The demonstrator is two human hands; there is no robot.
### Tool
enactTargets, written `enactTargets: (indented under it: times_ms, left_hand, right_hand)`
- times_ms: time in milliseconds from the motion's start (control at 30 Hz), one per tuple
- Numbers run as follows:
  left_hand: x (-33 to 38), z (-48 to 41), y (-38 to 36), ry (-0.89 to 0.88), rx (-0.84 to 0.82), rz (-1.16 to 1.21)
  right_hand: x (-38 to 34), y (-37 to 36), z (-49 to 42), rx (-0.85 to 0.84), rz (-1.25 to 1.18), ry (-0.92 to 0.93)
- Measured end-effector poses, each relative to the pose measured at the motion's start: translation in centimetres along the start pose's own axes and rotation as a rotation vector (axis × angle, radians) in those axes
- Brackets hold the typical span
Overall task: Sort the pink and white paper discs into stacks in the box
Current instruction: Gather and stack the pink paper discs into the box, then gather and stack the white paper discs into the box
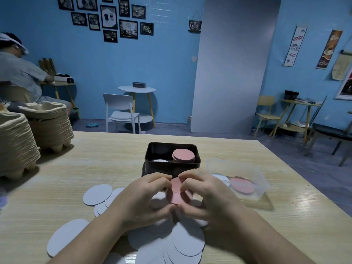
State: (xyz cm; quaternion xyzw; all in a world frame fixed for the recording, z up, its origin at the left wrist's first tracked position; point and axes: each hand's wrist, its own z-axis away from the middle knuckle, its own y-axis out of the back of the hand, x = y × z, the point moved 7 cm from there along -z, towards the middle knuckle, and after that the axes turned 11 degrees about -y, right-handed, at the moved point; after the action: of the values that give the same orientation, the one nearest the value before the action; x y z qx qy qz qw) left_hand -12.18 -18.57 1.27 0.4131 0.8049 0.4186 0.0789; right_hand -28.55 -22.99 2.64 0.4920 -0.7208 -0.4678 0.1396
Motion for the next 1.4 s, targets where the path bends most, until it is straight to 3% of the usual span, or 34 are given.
enactTargets:
  times_ms: [200, 333, 533, 733, 1000, 1133, 1267, 1400]
  left_hand:
    - [0.3, -1.9, 3.0, 0.030, 0.117, -0.012]
    - [-1.1, -2.2, 3.9, 0.075, 0.079, -0.049]
    - [-3.8, 0.3, 6.2, 0.022, -0.016, -0.220]
    - [-8.1, 4.2, 8.9, 0.121, 0.009, -0.232]
    - [-10.2, 8.5, 8.8, 0.264, -0.058, -0.114]
    - [-10.3, 9.4, 8.8, 0.305, -0.124, -0.077]
    - [-10.8, 10.0, 8.9, 0.365, -0.207, -0.057]
    - [-11.2, 10.8, 8.8, 0.440, -0.322, -0.026]
  right_hand:
    - [1.7, 3.4, -2.6, 0.088, -0.025, -0.071]
    - [4.0, 4.3, -5.8, 0.084, 0.035, -0.200]
    - [6.8, 2.4, -9.5, -0.057, 0.098, -0.375]
    - [8.4, 1.0, -11.1, -0.194, 0.257, -0.454]
    - [8.8, 0.3, -11.3, -0.225, 0.292, -0.444]
    - [7.1, 1.1, -11.3, -0.140, 0.255, -0.415]
    - [1.6, 1.2, -10.7, -0.010, 0.100, -0.242]
    - [-4.5, -2.5, -9.1, -0.109, 0.003, 0.022]
